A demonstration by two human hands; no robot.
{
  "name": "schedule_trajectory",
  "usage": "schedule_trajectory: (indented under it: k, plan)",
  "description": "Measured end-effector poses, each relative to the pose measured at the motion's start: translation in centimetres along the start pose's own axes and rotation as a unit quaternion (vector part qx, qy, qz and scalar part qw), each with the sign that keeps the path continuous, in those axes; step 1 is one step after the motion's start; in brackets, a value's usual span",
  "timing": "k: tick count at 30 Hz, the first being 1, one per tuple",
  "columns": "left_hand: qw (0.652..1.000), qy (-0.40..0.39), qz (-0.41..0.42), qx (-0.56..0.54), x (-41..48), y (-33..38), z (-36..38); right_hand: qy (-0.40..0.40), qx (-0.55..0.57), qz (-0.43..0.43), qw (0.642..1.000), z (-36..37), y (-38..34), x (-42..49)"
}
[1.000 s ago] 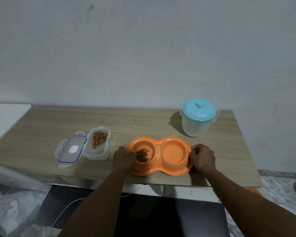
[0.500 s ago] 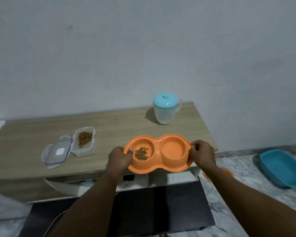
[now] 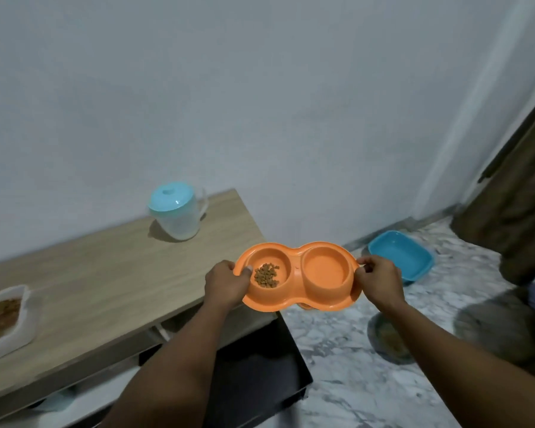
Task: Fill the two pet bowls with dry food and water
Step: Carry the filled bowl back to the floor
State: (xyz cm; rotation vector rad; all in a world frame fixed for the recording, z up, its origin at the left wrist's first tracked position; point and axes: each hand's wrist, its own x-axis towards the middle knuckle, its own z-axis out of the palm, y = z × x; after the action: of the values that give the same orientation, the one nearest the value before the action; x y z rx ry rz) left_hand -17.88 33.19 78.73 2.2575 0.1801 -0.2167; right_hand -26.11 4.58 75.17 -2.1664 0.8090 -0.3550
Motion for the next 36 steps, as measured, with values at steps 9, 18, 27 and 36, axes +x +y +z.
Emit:
schedule_trajectory:
  k: [9,18,27,36]
  plan:
    - [0.998,-0.060,0.035,0.007,2.1,12.9,16.6,0.026,-0.016,0.046,0.998,-11.2,10.5,13.1]
    - [0.994,-0.105,0.022,0.021,6.1,19.5,27.8,0.025,-0.025,0.088,0.995,-15.2,17.1,23.5]
    - [0.981,-0.172,0.049,0.074,15.0,21.7,36.1,0.023,-0.041,0.139,0.989,-11.7,22.5,32.1]
    - [0.971,-0.188,0.059,0.136,27.2,16.3,50.2,0.019,-0.037,0.196,0.980,0.1,34.5,41.4]
